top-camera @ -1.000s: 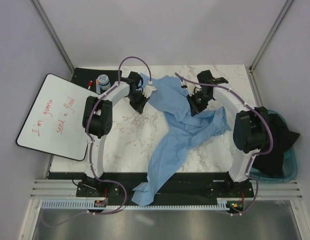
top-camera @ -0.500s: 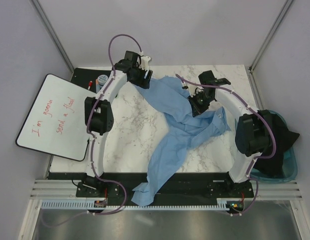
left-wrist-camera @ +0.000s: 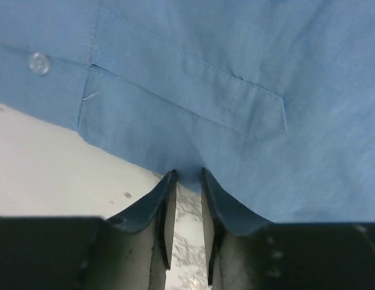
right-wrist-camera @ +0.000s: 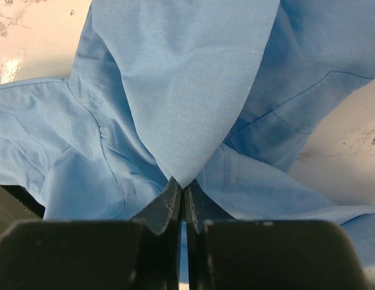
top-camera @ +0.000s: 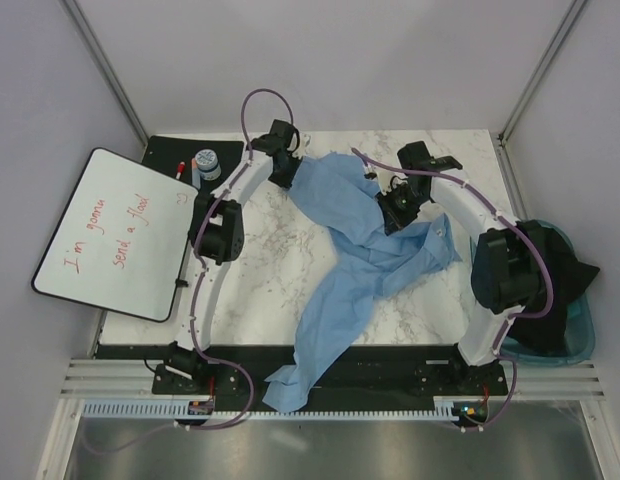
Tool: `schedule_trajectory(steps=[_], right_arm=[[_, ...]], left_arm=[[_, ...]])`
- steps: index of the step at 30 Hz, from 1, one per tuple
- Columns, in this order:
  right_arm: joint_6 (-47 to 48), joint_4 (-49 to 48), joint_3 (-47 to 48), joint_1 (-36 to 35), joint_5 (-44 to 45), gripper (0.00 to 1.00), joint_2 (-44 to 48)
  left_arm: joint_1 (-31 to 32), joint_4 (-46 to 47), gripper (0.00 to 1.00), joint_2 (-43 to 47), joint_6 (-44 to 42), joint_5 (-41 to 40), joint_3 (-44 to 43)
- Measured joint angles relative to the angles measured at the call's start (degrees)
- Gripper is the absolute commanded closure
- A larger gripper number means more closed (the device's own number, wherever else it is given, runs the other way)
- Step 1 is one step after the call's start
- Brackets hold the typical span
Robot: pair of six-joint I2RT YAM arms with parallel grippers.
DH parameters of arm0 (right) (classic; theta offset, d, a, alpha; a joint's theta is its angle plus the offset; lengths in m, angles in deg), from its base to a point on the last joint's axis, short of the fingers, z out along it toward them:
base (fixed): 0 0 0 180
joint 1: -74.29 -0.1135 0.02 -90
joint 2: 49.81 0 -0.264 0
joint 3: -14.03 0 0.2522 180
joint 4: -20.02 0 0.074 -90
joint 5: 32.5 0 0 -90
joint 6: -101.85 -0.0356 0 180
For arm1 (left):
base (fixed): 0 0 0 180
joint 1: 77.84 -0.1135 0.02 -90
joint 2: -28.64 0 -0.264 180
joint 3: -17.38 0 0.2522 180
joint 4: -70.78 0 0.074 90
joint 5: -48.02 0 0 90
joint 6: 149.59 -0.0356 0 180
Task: Fold and stack the long sleeve shirts
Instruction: Flatten the shirt out
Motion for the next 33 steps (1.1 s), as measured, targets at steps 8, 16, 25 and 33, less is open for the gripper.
schedule_trajectory(steps=[8, 16, 25, 33], right_arm=[[0.15, 0.22, -0.33, -1.75, -1.07, 0.91, 0.00], [1.97, 1.25, -2.67, -5.27, -2.64, 0.91, 0.28], [4.90, 1.79, -5.60, -3.69, 1.86, 0.58, 2.36], [2.73, 1.09, -2.82, -2.64, -1.01, 0.29, 2.47]], left_arm=[[2.03, 1.88, 0.98, 12.41, -3.80, -0.26, 21.33], [1.31, 0.24, 0.98, 40.06, -3.93, 5.38, 62.71], [-0.20, 3.32, 0.98, 57.96, -3.93, 5.75, 71.01], [-0.22, 4.76, 0.98, 58.71, -4.66, 8.61, 68.54]])
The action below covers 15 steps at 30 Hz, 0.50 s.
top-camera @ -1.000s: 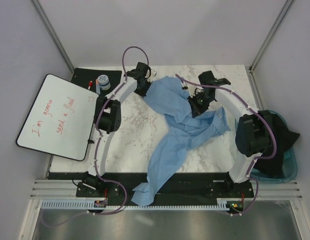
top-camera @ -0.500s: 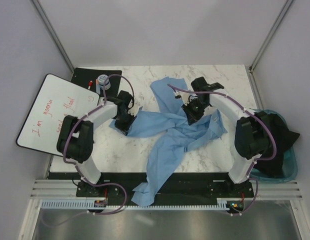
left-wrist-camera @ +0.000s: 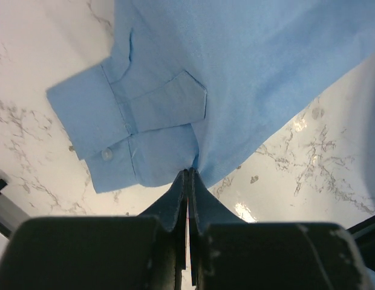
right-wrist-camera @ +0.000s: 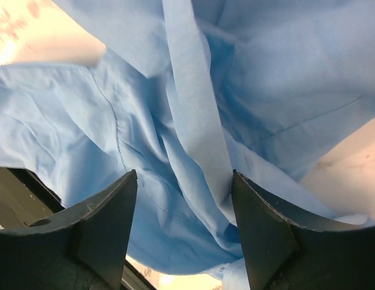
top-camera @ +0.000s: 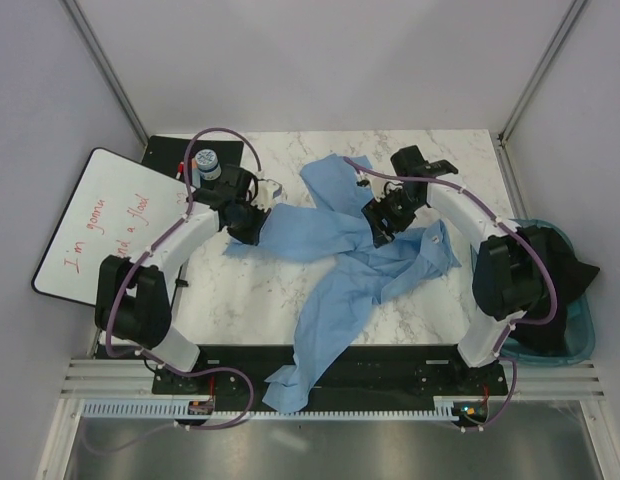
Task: Fold and stack the long sleeve shirts
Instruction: Flatten the shirt out
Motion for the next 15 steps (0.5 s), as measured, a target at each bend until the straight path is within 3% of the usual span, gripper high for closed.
schedule_trajectory(steps=[10, 13, 14, 15], right_arm=[[-1.33, -3.48, 8.59, -0.98, -0.55, 0.34, -6.54], [-1.57, -3.78, 10.56, -0.98, -0.39, 0.47, -10.23], [-1.77, -3.82, 11.04, -0.98, -0.35, 0.68, -11.21], [-1.84, -3.89, 11.34, -0.98, -0.37, 0.78, -11.91]], left_arm=[[0.00, 1.36, 0.98, -0.42, -0.66, 0.42, -4.11], [-0.09, 1.53, 0.98, -1.46, -0.83, 0.33, -4.31], [-0.31, 1.66, 0.98, -2.01, -0.83, 0.31, -4.31], [-0.44, 1.77, 0.97, -2.54, -0.83, 0.31, -4.31]])
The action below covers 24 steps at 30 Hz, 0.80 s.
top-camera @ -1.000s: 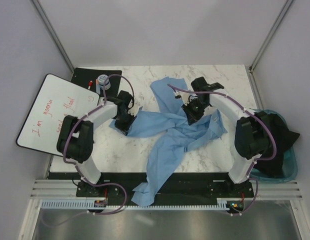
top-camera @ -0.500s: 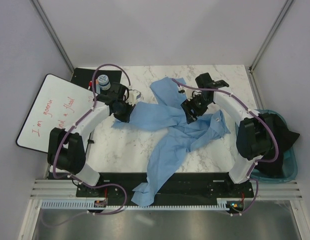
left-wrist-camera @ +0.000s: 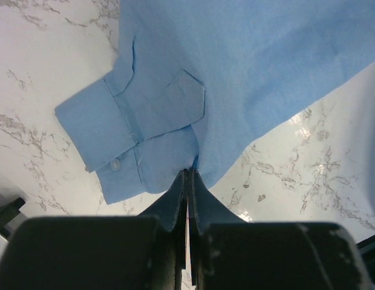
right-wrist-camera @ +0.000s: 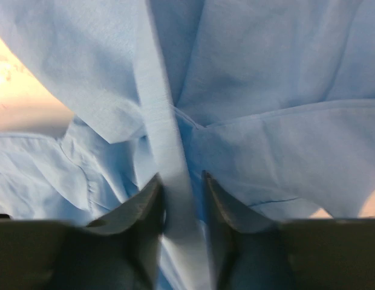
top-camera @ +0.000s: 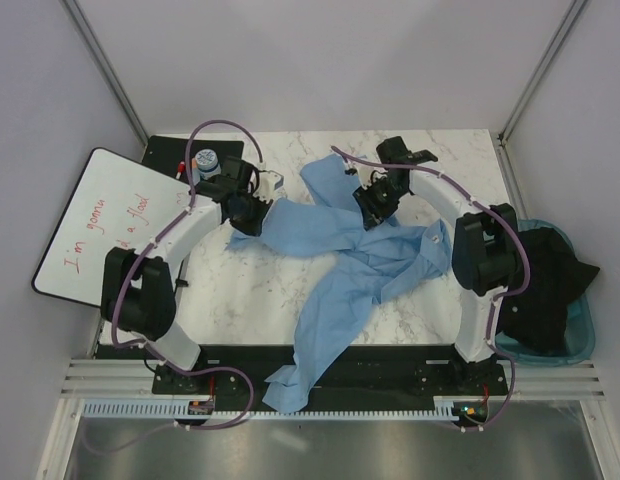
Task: Fold and stack the long sleeve shirts
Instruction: Flatten the shirt out
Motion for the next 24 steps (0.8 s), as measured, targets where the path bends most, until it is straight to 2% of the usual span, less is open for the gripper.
schedule_trajectory(steps=[1, 2, 3, 5, 9, 13, 16, 18, 20, 22, 24], right_arm=[[0.11, -0.02, 0.26, 0.00, 0.00, 0.93, -0.76], [-0.13, -0.04, 0.33, 0.00, 0.04, 0.98, -1.29], [-0.28, 0.02, 0.33, 0.00, 0.04, 1.00, -1.68], [-0.66, 0.33, 0.33, 0.00, 0.02, 1.00, -1.90], [-0.96, 0.63, 0.33, -0.02, -0.42, 1.00, -0.92], [-0.94, 1.81, 0.59, -0.11, -1.01, 1.00, 0.76], [-0.96, 2.67, 0.66, -0.13, -1.11, 1.00, 1.66], [-0.96, 2.99, 0.66, -0.28, -1.14, 1.00, 2.14], [-0.98, 3.32, 0.66, -0.39, -1.16, 1.00, 2.60], [-0.98, 3.54, 0.63, -0.48, -1.29, 1.00, 2.93], [-1.05, 3.58, 0.48, -0.66, -1.31, 1.00, 3.21]], left_arm=[[-0.50, -0.02, 0.90, -0.87, 0.00, 0.13, -0.11], [-1.05, 0.02, 0.79, -1.68, 0.00, 0.15, -0.28], [-1.66, 0.04, 0.55, -2.27, -0.04, 0.11, -0.44], [-3.61, 0.09, 0.45, -3.54, -0.31, 0.55, -0.94], [-7.34, 0.20, 0.42, -5.92, 0.28, 1.16, -3.32], [-7.67, 1.27, 0.41, -12.00, 0.74, 0.02, -8.37], [-7.13, 2.10, 0.37, -17.25, 1.46, -2.89, -10.91], [-6.78, 2.32, 0.29, -20.37, 2.14, -5.81, -11.56], [-6.62, 1.95, 0.27, -22.60, 2.82, -8.35, -11.56], [-6.56, 1.73, 0.28, -23.63, 3.45, -9.92, -11.54], [-6.56, 1.68, 0.43, -23.69, 3.93, -10.93, -11.56]])
